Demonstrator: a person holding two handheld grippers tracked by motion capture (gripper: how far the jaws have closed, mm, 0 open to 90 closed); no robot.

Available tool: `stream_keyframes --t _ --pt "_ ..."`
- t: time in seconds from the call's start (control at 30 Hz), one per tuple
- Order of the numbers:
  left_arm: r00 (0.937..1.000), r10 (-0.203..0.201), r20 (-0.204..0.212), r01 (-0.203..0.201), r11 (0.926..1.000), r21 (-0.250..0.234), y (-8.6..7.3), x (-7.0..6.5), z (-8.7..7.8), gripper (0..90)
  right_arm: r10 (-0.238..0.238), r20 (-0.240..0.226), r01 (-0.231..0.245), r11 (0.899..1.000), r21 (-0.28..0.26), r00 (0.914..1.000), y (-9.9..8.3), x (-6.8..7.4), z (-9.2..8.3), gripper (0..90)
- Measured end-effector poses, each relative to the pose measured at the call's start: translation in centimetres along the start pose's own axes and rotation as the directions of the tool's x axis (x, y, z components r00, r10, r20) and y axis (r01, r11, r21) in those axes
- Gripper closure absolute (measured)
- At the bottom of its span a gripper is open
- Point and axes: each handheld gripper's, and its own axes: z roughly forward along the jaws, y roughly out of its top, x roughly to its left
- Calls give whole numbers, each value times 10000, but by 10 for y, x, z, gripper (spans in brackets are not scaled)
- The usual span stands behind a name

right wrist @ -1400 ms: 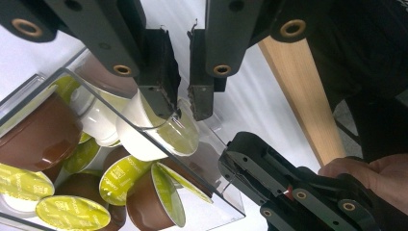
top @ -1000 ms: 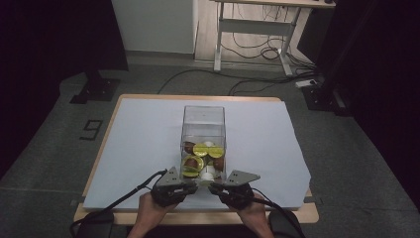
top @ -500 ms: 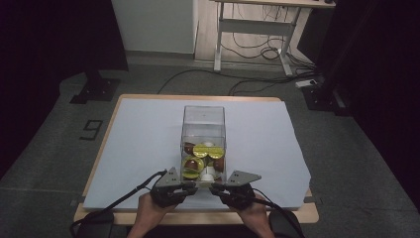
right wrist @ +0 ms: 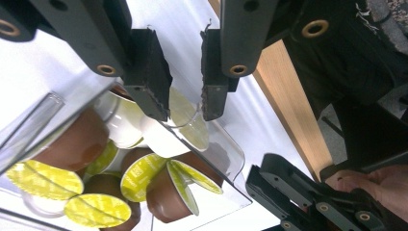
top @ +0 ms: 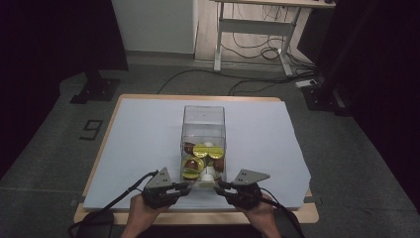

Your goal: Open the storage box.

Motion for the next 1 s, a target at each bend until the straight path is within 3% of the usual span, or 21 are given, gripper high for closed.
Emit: stream_keyframes --t 0.23,0.57,0.77,1.0 --pt "9996 -132 -241 130 9999 -80 -2 6 -15 727 19 167 -17 9999 -112 9999 1 -4 -13 694" --pt "9961 -368 -801 363 9993 -75 -6 22 -31 673 105 903 -101 9999 -54 9959 0 -16 -25 650" --pt "9904 -455 -1301 491 9985 246 -15 34 -30 586 237 1721 -249 9997 45 9848 -5 -30 -26 564" --pt "9839 -1069 -1430 1162 9915 582 -26 55 -27 447 548 2430 -638 9975 294 9685 -14 -51 -20 390"
